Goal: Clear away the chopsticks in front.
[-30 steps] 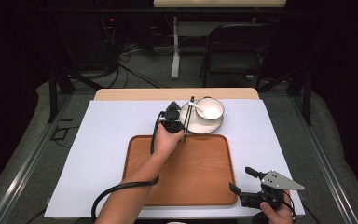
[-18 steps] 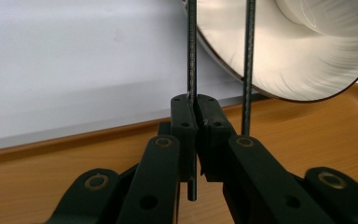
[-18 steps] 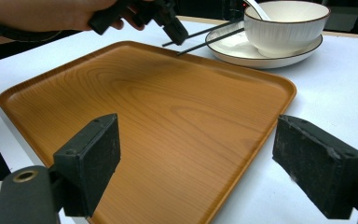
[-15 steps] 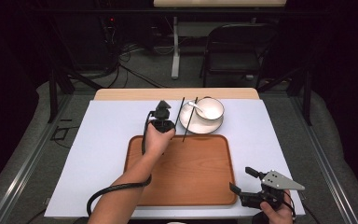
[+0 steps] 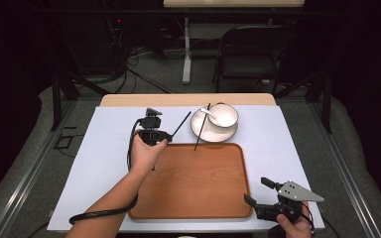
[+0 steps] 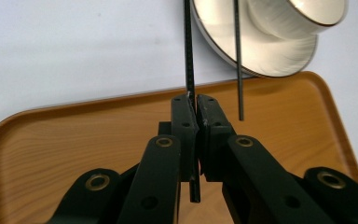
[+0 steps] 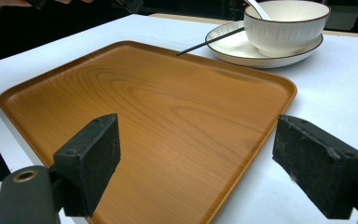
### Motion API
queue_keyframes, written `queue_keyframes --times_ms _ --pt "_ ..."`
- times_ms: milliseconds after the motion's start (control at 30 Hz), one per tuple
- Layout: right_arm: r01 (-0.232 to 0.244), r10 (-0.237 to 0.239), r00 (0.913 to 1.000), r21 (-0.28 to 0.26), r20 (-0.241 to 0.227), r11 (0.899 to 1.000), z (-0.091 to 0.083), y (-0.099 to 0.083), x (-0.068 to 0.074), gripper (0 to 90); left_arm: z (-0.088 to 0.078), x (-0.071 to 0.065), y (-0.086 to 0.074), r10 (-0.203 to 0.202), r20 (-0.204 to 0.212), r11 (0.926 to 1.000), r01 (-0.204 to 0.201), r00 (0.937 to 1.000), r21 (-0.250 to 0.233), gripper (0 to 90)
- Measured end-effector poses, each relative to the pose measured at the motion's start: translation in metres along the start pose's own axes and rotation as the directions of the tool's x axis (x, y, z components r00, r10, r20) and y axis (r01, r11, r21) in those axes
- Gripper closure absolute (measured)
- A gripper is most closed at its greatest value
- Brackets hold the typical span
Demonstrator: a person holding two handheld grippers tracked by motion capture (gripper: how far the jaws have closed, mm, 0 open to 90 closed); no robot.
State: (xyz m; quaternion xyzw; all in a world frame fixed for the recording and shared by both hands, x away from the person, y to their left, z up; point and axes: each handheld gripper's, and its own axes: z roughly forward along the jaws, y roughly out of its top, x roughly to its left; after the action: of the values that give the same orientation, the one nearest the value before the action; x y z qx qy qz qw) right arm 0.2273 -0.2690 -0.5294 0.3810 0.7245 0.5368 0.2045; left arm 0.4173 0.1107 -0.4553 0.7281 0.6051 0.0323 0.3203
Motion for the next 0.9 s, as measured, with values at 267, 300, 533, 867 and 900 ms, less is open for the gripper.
queue_keyframes --times_ms 267,300,533,867,900 --pt "-0.007 0.007 1.0 -0.003 0.001 1.0 0.0 0.0 0.0 14.4 -0.03 -0.004 -0.02 0.048 0.04 0.9987 -0.047 0.9981 -0.018 86.7" --pt "-0.011 0.011 0.9999 -0.003 0.001 1.0 0.0 0.0 0.0 14.5 -0.035 -0.004 -0.023 0.055 0.042 0.9983 -0.054 0.9976 -0.019 86.7" --pt "-0.015 0.015 0.9999 -0.006 -0.002 1.0 0.001 0.0 -0.001 14.5 -0.064 0.009 -0.033 0.057 0.044 0.9965 -0.054 0.9974 -0.063 86.7" --pt "-0.018 0.018 0.9998 -0.001 -0.001 1.0 0.001 0.0 -0.002 14.5 -0.092 0.031 -0.07 0.039 0.045 0.997 -0.035 0.9982 -0.069 86.7" --pt "-0.018 0.018 0.9998 -0.003 -0.001 1.0 0.001 0.0 -0.002 14.5 -0.093 0.032 -0.076 0.038 0.046 0.9971 -0.035 0.9982 -0.067 86.6"
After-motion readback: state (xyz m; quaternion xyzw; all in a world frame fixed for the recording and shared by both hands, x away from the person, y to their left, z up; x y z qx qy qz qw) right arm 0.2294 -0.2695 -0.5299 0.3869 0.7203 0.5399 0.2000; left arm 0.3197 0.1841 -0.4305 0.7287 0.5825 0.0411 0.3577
